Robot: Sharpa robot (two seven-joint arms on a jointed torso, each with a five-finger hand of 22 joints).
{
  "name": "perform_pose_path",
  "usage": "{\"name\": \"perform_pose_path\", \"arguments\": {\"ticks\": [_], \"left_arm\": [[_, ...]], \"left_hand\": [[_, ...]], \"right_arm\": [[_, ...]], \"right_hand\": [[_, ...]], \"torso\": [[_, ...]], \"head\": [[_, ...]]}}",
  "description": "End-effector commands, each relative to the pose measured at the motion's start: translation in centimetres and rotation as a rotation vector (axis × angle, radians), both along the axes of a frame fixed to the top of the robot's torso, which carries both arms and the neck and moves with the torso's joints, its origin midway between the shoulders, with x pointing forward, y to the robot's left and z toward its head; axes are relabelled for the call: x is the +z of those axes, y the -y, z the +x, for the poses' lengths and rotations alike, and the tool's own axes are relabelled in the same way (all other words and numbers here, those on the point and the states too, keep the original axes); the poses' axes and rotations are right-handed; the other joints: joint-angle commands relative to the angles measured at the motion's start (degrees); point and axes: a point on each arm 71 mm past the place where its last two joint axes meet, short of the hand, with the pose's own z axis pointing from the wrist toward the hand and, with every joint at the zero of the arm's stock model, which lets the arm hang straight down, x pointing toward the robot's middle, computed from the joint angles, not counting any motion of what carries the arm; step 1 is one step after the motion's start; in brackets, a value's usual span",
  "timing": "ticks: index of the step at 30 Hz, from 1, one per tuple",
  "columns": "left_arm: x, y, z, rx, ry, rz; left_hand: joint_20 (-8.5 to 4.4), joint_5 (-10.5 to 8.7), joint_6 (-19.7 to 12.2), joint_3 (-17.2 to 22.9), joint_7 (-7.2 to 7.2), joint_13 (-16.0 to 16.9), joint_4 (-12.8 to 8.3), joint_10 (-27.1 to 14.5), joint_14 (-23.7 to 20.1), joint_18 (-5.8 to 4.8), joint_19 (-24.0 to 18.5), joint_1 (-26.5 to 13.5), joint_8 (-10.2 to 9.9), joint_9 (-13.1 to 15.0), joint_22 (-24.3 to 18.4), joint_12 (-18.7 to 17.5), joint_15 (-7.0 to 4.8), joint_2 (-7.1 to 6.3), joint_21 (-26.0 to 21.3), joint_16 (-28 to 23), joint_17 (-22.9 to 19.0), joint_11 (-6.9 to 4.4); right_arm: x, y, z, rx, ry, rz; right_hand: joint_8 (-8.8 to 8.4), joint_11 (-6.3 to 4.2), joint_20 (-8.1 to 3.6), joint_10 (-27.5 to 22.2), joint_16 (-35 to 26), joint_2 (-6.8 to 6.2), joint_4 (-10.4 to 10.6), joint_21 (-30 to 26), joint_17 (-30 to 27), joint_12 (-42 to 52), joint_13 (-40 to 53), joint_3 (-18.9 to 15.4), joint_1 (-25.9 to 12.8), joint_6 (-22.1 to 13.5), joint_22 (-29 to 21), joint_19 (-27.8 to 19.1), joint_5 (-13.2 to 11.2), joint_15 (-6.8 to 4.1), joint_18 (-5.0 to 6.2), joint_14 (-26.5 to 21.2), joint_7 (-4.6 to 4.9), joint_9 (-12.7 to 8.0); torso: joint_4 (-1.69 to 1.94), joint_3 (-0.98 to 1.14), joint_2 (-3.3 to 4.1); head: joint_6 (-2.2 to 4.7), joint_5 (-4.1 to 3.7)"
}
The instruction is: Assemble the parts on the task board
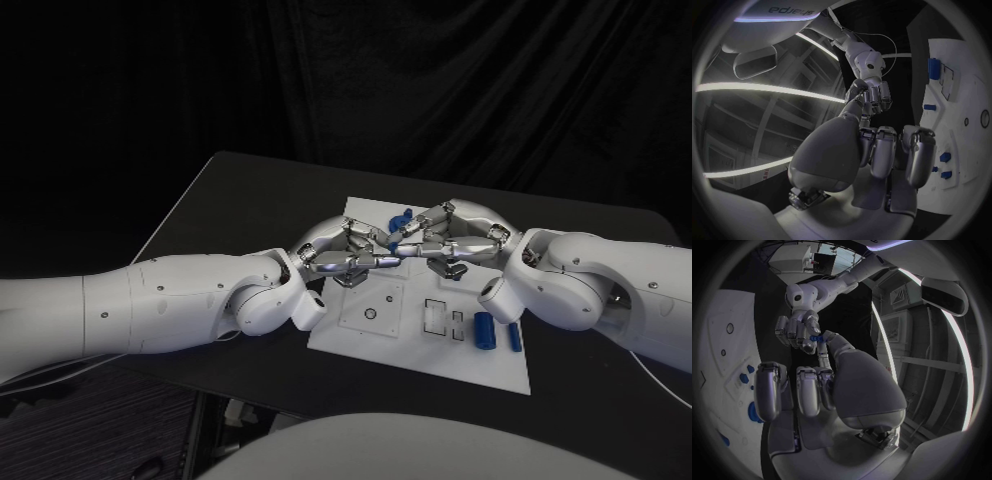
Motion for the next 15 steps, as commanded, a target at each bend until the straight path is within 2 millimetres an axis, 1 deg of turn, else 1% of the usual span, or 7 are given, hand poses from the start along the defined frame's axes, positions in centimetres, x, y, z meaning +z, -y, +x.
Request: {"name": "perform_pose_path", "arguments": {"ticks": [1, 4, 5, 6, 10, 12, 15], "left_arm": [[0.4, 0.1, 0.0, -0.007, 0.02, -0.045], [0.4, 0.1, 0.0, -0.01, 0.009, -0.035], [0.3, 0.1, 0.0, -0.01, 0.005, -0.03], [0.3, 0.1, 0.0, -0.01, 0.001, -0.025], [0.0, -0.1, 0.0, -0.006, -0.024, 0.007], [-0.1, -0.2, 0.1, -0.005, -0.036, 0.022], [-0.3, -0.3, 0.0, -0.003, -0.049, 0.038]], "left_hand": [[-0.33, 0.32, 0.21, 0.49, 0.01, 3.73, 0.1, 8.84, 5.86, -0.79, 5.93, 2.6, 0.41, 0.25, 15.1, 0.09, -0.41, 2.39, 0.17, 0.15, 15.09, -3.37], [-0.35, 0.44, 0.09, 0.78, 0.0, 3.73, 0.16, 8.84, 5.86, -0.79, 5.93, 2.46, 0.52, 0.48, 15.1, 0.09, -0.44, 2.53, 0.17, 0.15, 15.09, -3.38], [-0.37, 0.25, -0.05, 1.02, 0.01, 3.73, 0.22, 8.84, 5.86, -0.79, 5.93, 2.31, 0.61, 0.71, 15.1, 0.09, -0.46, 2.59, 0.17, 0.15, 15.09, -3.39], [-0.44, -0.98, -0.4, 1.74, -0.06, 3.73, 0.25, 8.84, 5.86, -0.79, 5.93, 1.95, 0.99, 1.45, 15.1, 0.09, -0.54, 2.62, 0.17, 0.15, 15.09, -3.46], [-0.54, -2.88, -1.04, 3.16, -0.12, 3.73, 0.13, 8.84, 5.86, -0.79, 5.93, 1.45, 1.61, 2.81, 15.1, 0.09, -0.62, 2.47, 0.17, 0.15, 15.09, -3.52], [-0.57, -3.92, -1.38, 3.94, -0.12, 3.73, 0.1, 8.84, 5.86, -0.79, 5.93, 1.17, 1.89, 3.48, 15.1, 0.09, -0.66, 2.43, 0.17, 0.15, 15.09, -3.54], [-0.6, -5.02, -1.72, 4.72, -0.15, 3.73, 0.23, 8.84, 5.86, -0.79, 5.93, 0.77, 2.16, 4.18, 15.1, 0.09, -0.67, 2.45, 0.17, 0.15, 15.09, -3.56]], "right_arm": [[-0.3, 0.1, -0.2, 0.015, -0.016, -0.011], [-0.2, 0.3, -0.1, 0.009, 0.004, -0.014], [-0.2, 0.4, -0.1, 0.009, 0.016, -0.017], [-0.2, 0.5, -0.1, 0.009, 0.03, -0.021], [0.1, 0.9, -0.2, 0.007, 0.095, -0.038], [0.3, 1.1, -0.2, 0.007, 0.12, -0.045], [0.6, 1.3, -0.2, 0.007, 0.145, -0.057]], "right_hand": [[0.15, 0.31, 0.15, 5.97, 0.15, 0.05, 0.14, -0.29, 15.1, 0.16, 15.08, -0.07, 0.47, 0.26, 12.59, 2.07, 0.26, 0.35, 0.99, 5.92, -0.07, 4.3], [-0.1, 0.57, 0.3, 5.97, 0.15, 0.05, 0.29, -0.77, 15.1, 0.16, 15.08, -0.37, 0.59, -0.58, 12.41, 1.74, 0.23, 0.55, 1.12, 5.92, 0.23, 4.3], [-0.43, 0.84, 0.46, 5.97, 0.15, 0.02, 0.46, -1.07, 15.1, 0.16, 15.08, -0.62, 0.61, -1.42, 12.3, 1.53, 0.23, 0.77, 1.2, 5.92, 0.52, 4.22], [-0.52, 0.92, 0.52, 5.97, 0.15, 0.0, 0.5, -1.16, 15.1, 0.16, 15.08, -0.69, 0.63, -1.67, 12.27, 1.47, 0.2, 0.85, 1.22, 5.92, 0.62, 4.19], [-2.05, 2.22, 1.46, 5.97, 0.15, -0.45, 1.1, -2.95, 15.1, 0.16, 15.08, -1.6, 0.67, -5.28, 11.61, 0.22, -1.58, 1.98, 1.68, 5.92, 1.97, 3.34], [-2.19, 2.67, 1.89, 5.97, 0.15, -0.66, 1.31, -4.47, 15.1, 0.16, 15.08, -1.96, 0.79, -6.25, 11.06, -0.85, -2.17, 2.44, 2.08, 5.92, 2.41, 2.97], [-1.96, 2.98, 2.35, 5.97, 0.15, -0.74, 1.55, -6.79, 15.1, 0.16, 15.08, -2.26, 1.14, -6.77, 10.23, -2.53, -2.44, 2.83, 2.69, 5.92, 2.72, 2.62]], "torso": [[-0.01, -0.01, -0.01], [-0.01, -0.01, -0.01], [-0.01, -0.01, -0.01], [-0.01, 0.0, -0.02], [0.03, 0.0, -0.04], [0.03, -0.03, -0.05], [0.03, -0.02, -0.05]], "head": [[-0.01, -0.09], [-0.01, -0.04], [-0.01, 0.03], [-0.01, 0.03], [-0.01, 0.06], [-0.01, 0.07], [-0.01, -0.01]]}}
